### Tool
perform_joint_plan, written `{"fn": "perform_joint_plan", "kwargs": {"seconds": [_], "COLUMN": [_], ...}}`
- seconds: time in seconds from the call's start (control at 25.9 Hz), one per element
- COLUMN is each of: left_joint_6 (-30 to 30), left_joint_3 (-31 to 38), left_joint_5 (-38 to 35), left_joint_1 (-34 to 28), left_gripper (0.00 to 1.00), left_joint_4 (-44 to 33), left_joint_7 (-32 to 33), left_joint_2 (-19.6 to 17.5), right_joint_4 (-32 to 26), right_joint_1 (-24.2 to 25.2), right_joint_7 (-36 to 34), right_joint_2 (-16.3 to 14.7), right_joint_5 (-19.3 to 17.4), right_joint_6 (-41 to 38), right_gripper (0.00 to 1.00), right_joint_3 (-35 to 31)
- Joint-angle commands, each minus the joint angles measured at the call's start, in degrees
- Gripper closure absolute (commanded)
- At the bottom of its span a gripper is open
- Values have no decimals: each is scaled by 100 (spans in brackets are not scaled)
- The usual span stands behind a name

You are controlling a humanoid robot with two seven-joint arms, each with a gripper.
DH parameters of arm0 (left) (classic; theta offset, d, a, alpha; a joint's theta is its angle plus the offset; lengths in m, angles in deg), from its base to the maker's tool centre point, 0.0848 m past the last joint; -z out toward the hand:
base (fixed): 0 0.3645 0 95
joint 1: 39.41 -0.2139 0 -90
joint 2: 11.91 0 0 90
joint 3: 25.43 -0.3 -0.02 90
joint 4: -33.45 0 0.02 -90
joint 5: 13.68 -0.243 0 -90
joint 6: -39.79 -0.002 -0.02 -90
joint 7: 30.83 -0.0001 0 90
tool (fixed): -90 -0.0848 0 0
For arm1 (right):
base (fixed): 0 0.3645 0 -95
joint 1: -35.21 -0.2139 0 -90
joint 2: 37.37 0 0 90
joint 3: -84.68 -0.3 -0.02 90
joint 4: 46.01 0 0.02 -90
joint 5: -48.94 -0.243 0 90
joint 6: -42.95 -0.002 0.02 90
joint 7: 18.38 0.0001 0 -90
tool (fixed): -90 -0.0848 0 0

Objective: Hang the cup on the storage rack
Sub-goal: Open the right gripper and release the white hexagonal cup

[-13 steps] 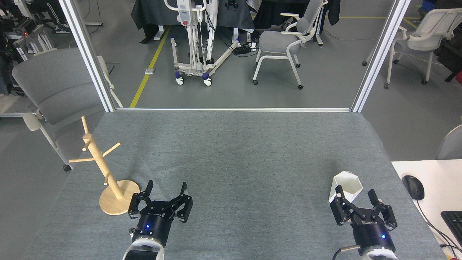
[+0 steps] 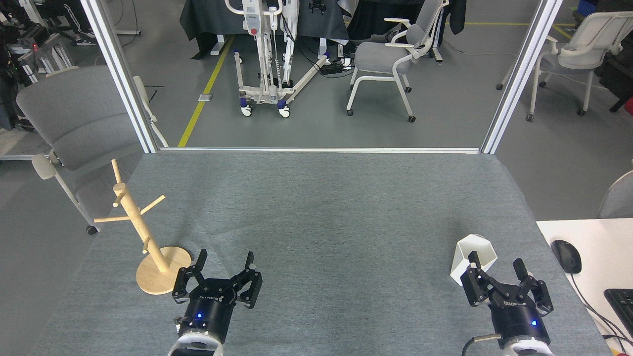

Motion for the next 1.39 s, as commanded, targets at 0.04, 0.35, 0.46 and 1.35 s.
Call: {"fn": "perform_joint_plan", "kwargs": {"seconds": [0.04, 0.35, 0.46, 1.35], "left_joint_6": [36, 36, 36, -8], "left_joint_3": [0, -18, -18, -44], "left_joint_5": [18, 18, 18, 18], "left_joint_1": [21, 56, 91, 319], "left_gripper": [1, 1, 1, 1], "left_joint_4": [-25, 10, 28, 424], "left_joint_7": [340, 314, 314, 314], "left_joint_2": [13, 21, 21, 48], "right_joint_4": [-37, 77, 402, 1835], "right_joint_1": [48, 408, 373, -383], "right_joint_7": [-7, -25, -25, -1018], "right_joint_2": [4, -31, -75, -286], "right_joint_5": [8, -1, -1, 860], "right_joint_6": [17, -98, -107, -511], "right_gripper": [0, 0, 0, 0], "right_joint_3": [-212, -634, -617, -169]}}
